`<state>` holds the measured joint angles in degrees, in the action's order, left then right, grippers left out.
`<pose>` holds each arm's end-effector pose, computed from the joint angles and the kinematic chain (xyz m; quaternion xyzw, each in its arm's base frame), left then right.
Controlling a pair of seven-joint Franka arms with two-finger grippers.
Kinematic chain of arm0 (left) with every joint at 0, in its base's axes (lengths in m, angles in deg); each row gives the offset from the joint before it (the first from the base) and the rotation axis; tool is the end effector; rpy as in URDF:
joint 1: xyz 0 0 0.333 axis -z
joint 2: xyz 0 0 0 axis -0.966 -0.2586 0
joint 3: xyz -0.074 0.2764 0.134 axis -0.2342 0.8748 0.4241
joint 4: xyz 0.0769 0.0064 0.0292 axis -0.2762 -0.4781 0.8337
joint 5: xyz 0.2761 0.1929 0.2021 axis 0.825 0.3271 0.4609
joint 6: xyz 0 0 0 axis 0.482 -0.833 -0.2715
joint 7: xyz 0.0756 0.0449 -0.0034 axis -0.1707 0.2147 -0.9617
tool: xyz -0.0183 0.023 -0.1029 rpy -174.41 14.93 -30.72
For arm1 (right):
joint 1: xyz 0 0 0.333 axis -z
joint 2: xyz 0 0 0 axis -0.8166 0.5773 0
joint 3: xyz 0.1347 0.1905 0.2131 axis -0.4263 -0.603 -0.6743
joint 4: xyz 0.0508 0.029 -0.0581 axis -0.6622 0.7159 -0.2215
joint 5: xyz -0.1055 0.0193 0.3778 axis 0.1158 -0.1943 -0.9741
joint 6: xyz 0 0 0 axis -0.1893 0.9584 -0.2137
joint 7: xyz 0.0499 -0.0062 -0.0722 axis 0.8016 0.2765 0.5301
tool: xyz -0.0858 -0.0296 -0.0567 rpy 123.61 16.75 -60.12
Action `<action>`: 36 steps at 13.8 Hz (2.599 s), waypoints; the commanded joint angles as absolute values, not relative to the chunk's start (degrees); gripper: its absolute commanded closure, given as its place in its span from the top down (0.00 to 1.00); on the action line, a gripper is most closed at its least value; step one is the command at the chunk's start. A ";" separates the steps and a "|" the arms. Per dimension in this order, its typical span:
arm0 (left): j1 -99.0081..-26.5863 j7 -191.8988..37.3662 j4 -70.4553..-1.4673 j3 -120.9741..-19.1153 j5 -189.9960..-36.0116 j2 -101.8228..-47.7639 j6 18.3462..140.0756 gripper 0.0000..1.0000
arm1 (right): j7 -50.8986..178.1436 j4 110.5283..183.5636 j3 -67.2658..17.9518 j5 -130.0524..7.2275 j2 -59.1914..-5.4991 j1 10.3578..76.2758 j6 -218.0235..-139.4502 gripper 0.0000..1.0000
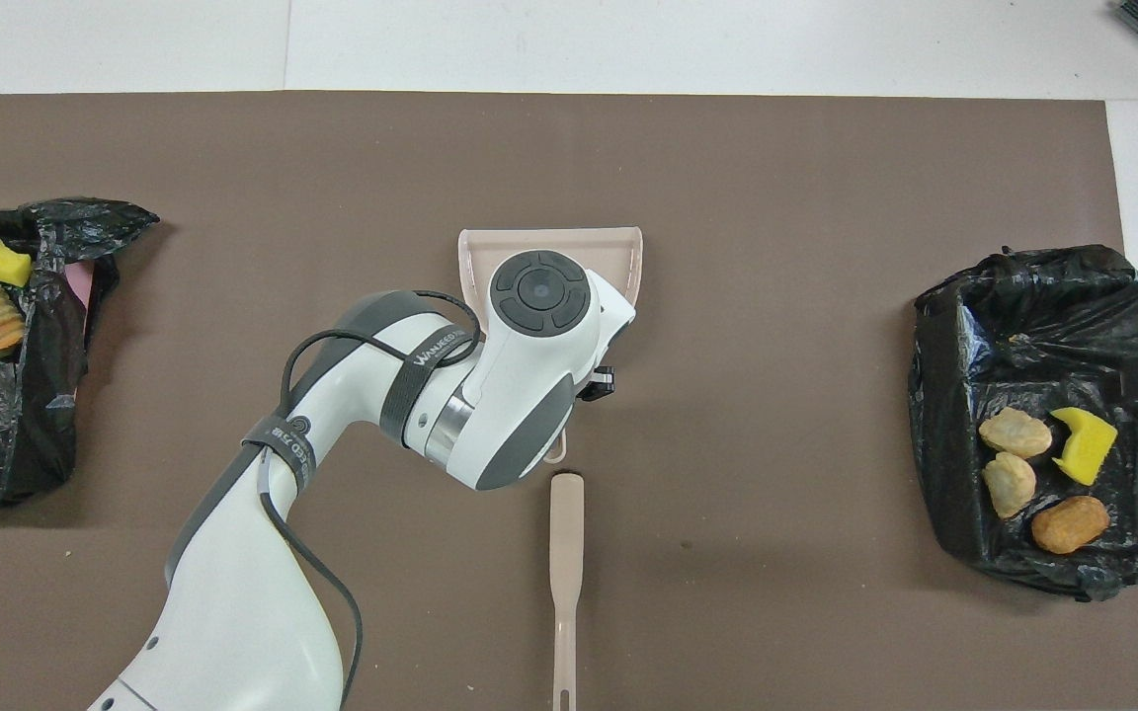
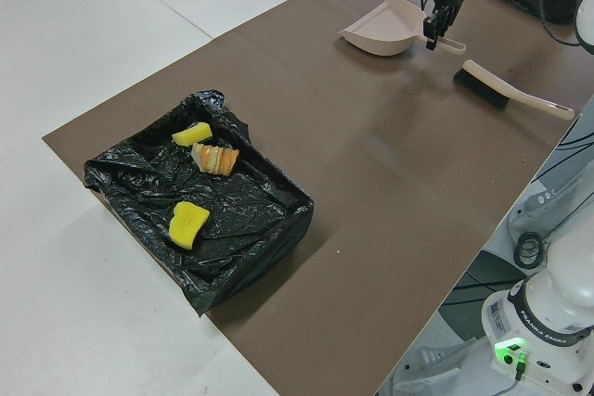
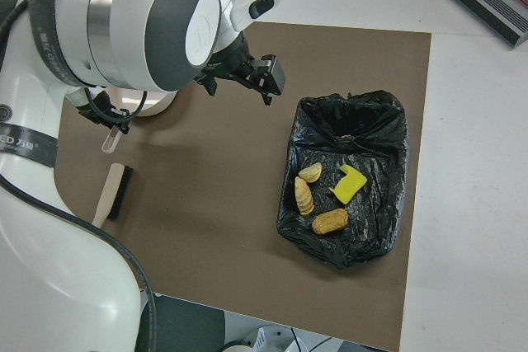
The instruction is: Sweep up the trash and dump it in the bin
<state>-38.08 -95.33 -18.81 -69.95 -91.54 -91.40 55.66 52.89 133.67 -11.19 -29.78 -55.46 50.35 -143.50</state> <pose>0.5161 -0.4308 0.3559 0.9979 -0.0384 -0.0508 0.0130 0.4951 -0.0231 0.6829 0.9992 -0.0401 -0.0025 0.0016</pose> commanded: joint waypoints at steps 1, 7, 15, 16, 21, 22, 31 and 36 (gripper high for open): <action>-37.83 -93.99 -17.99 -68.86 -92.00 -90.93 55.09 1.00 | 51.85 135.49 -11.39 -30.47 -57.00 50.44 -144.11 1.00; -47.58 -91.81 -17.91 -67.11 -89.81 -86.27 52.98 1.00 | 51.15 136.01 -11.91 -30.47 -57.00 50.44 -144.11 1.00; -62.61 -64.40 -17.90 -66.75 -89.71 -82.58 53.06 1.00 | 48.85 133.83 -14.03 -31.26 -54.90 51.48 -147.89 1.00; -64.01 -62.37 -17.99 -66.75 -89.80 -81.88 52.89 1.00 | 49.73 133.39 -13.85 -31.26 -53.94 51.75 -147.80 1.00; -70.61 -54.63 -17.99 -66.75 -89.80 -78.36 49.56 1.00 | 49.47 131.36 -13.33 -31.88 -53.05 51.67 -147.62 1.00; -71.05 -54.88 -17.99 -66.67 -89.71 -77.40 47.98 1.00 | 49.47 131.45 -13.33 -31.79 -53.13 51.67 -147.71 1.00; -72.81 -59.19 -23.77 -65.08 -88.40 -65.02 35.57 1.00 | 49.91 131.71 -13.41 -31.70 -53.31 51.67 -147.36 1.00; -72.73 -59.01 -27.14 -65.26 -87.25 -61.13 35.57 1.00 | 49.82 131.80 -13.41 -31.70 -53.40 51.67 -147.18 1.00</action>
